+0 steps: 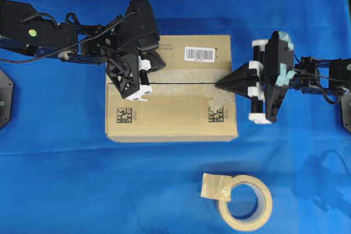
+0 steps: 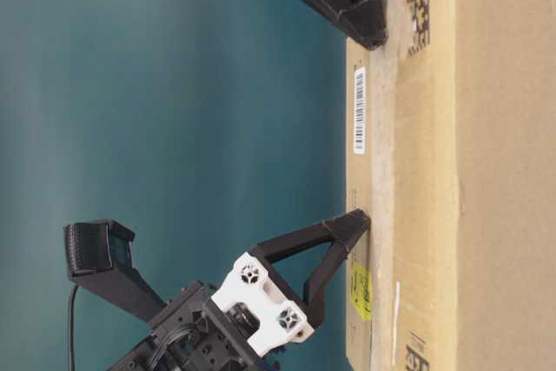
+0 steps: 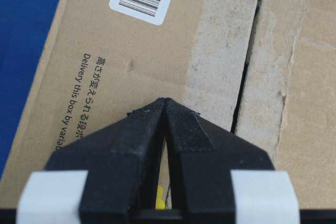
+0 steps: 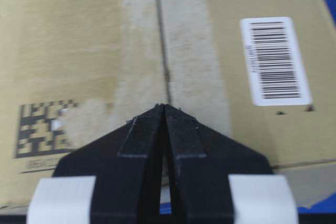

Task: Close the cardboard box.
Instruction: 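Fold the back flap forward over the box with the left gripper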

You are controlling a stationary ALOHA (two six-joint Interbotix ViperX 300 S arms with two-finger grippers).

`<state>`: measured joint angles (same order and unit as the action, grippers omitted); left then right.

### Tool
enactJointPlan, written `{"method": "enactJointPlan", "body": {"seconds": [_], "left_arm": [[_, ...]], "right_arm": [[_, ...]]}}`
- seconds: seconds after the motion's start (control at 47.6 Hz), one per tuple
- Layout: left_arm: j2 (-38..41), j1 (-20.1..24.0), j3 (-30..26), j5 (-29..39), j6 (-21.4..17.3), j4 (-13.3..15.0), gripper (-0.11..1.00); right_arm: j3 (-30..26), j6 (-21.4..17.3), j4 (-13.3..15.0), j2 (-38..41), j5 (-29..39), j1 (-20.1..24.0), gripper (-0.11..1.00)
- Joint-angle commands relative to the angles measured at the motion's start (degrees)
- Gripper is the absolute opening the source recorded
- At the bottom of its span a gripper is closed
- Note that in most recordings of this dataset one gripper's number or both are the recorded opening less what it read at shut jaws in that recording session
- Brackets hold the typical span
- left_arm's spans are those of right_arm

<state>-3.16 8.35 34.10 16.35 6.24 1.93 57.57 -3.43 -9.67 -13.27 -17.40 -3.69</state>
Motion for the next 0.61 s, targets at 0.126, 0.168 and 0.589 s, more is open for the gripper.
{"method": "enactJointPlan", "body": {"seconds": [0.126, 0.168, 0.589], "left_arm": [[-0.9, -0.8, -0.3, -0.2, 0.0, 0.2, 0.00], [-0.9, -0.8, -0.3, -0.3, 0.0, 0.2, 0.00], [-3.7, -1.0, 4.3, -11.8, 0.0, 0.1, 0.00]], "right_arm": [[-0.4, 0.1, -0.1, -0.3, -0.4, -1.0, 0.00], [-0.4, 0.1, -0.1, -0.3, -0.3, -1.0, 0.00], [-0.4, 0.1, 0.0, -0.3, -0.2, -1.0, 0.00]]}}
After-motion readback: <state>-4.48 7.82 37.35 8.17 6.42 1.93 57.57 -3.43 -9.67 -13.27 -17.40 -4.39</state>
